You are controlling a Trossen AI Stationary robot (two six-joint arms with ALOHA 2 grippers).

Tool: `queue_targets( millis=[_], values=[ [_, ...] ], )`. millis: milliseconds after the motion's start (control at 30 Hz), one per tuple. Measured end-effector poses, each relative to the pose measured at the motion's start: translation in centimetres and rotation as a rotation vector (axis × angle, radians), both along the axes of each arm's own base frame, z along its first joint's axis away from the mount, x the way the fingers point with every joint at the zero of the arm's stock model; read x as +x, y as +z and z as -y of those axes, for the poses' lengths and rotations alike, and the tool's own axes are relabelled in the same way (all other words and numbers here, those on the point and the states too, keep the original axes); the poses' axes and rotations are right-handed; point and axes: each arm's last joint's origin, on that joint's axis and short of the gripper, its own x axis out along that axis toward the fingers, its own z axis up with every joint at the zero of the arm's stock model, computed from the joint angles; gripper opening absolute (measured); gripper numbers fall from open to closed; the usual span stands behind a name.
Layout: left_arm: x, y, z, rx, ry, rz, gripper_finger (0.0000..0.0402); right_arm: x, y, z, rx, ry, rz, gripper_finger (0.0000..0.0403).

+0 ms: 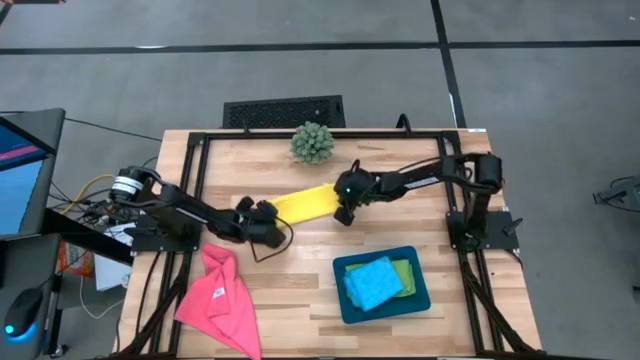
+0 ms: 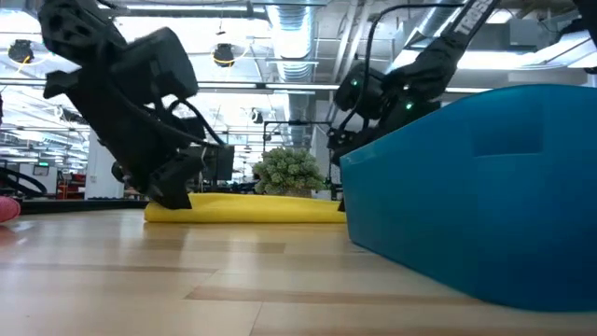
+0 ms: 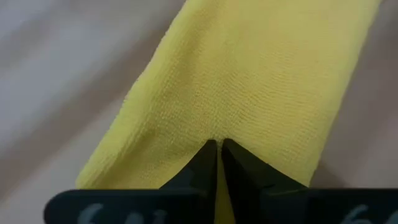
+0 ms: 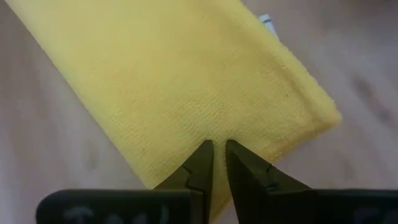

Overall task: Fold microfiber towels
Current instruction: Fold the yellow microfiber towel

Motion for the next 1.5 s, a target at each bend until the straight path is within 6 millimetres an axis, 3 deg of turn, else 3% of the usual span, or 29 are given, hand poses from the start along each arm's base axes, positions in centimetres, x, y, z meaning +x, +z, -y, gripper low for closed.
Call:
queue_targets(
  millis=[333, 533, 767, 933, 1200, 1333, 1500],
  values=[
    [-0.6, 0.2, 5.9, -0.129, -0.085, 0.154, 0.0022, -2.0, 1.3, -6.3, 0.010, 0.073, -0.068, 0.0070],
    [1.1, 2.0, 7.2, -0.055, -0.187, 0.165, 0.0035, -2.5, 3.8, -6.7, -0.054, 0.063, 0.009, 0.0070],
    [3.6, 4.8, 6.9, 0.065, -0.193, 0.183, 0.0099, -1.9, 5.8, -6.1, -0.129, 0.111, 0.140, 0.0070],
    [4.1, 5.2, 5.8, 0.158, -0.156, 0.189, 0.0120, -1.0, 3.5, -5.2, -0.146, 0.101, 0.159, 0.0070],
    [3.6, 3.3, 4.2, 0.114, -0.121, 0.252, 0.0107, -0.3, -0.5, -3.7, -0.143, 0.054, 0.078, 0.0070],
    [3.0, 2.2, 3.1, 0.089, -0.108, 0.276, 0.0095, -0.3, -0.8, -3.7, -0.141, 0.053, 0.064, 0.0070],
    [1.6, 0.8, 2.1, 0.017, -0.072, 0.241, 0.0081, -0.6, 0.1, -3.7, -0.138, 0.057, 0.072, 0.0070]
  ],
)
